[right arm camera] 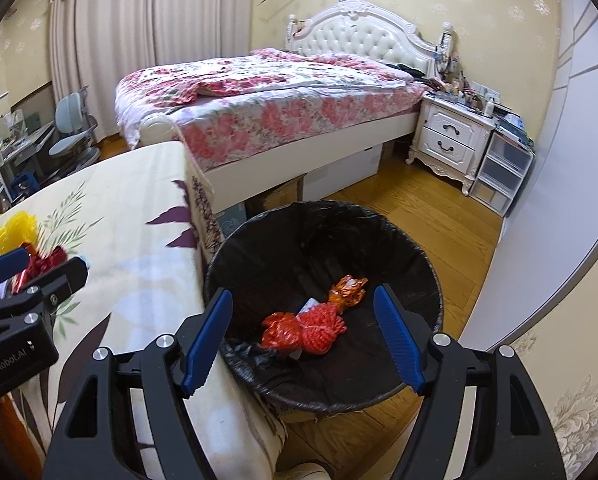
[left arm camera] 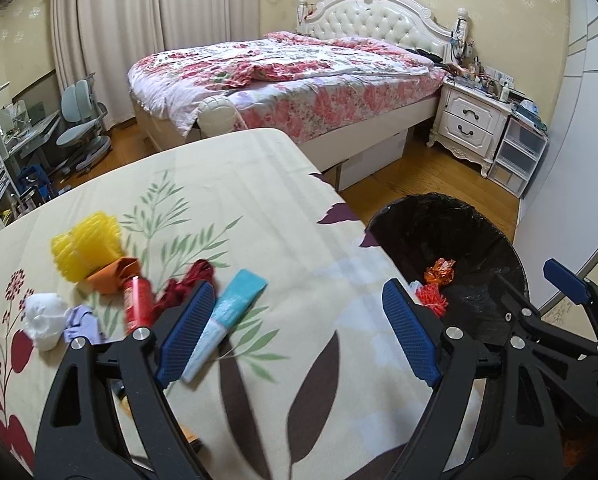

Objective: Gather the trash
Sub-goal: 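Move both tools back over the remaining trash on the table, then grasp the gold bottle with the right tool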

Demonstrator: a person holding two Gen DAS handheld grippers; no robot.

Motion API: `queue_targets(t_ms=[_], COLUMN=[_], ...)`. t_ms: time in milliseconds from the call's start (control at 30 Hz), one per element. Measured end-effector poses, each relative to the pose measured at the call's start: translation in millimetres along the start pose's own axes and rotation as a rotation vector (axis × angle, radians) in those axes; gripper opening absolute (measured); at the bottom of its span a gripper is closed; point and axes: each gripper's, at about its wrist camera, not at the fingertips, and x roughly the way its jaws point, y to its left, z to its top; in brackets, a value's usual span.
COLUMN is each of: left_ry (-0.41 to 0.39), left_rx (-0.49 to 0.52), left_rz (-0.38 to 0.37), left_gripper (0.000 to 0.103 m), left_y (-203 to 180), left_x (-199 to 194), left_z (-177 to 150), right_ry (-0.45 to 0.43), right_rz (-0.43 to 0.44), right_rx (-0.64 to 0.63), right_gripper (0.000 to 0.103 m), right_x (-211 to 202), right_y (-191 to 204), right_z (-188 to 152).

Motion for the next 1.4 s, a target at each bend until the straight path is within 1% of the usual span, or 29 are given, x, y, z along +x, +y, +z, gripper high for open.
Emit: queue_targets(t_ms=[200,333,533,733,1033,1133,1200,1400], left_ry=[-0.015,-0.013,-0.010,-0.002,0.015,0.023,0.026,0.030], left_rx=[-0.036,-0.075,-0.131,-0.178,-0.252,-0.277,-0.289,-0.307], left_rz=[0.050,0.096,0.167,0.233,0.319,0.335,0.341,0.343], left_gripper=[0.084,0.084,0.084,0.084,0.084,0.084,0.084,0.084], left_y=[33,64,109,150,205,219,226,236], left_x=[-24,-40,-60,-76,-91,-93,-94,-94], left_z=[-15,-28,-48,-66,-94,-100,-103,-109], right_ry=[-0.015,-0.023,-0.019,-0.017,0.013,0.029,0.037,0.082], right_rz=[0.049,0.093,0.183,0.260,0.372,0.391,0.399,0.407], right_rx=[-0.051,-0.084,-0.134,-0.203,-0.308,-0.345,-0.364,-0.398], right_gripper=[0.071,0.071,0.071,0.071,0.071,0.066,0.064,0.053], right_x=[-14,-22,-34,-44,-50,-49,-48,-38], right_y=[26,47,81,120,174,190,197,213], right_z=[-5,-5,-8,-14,-27,-32,-35,-42])
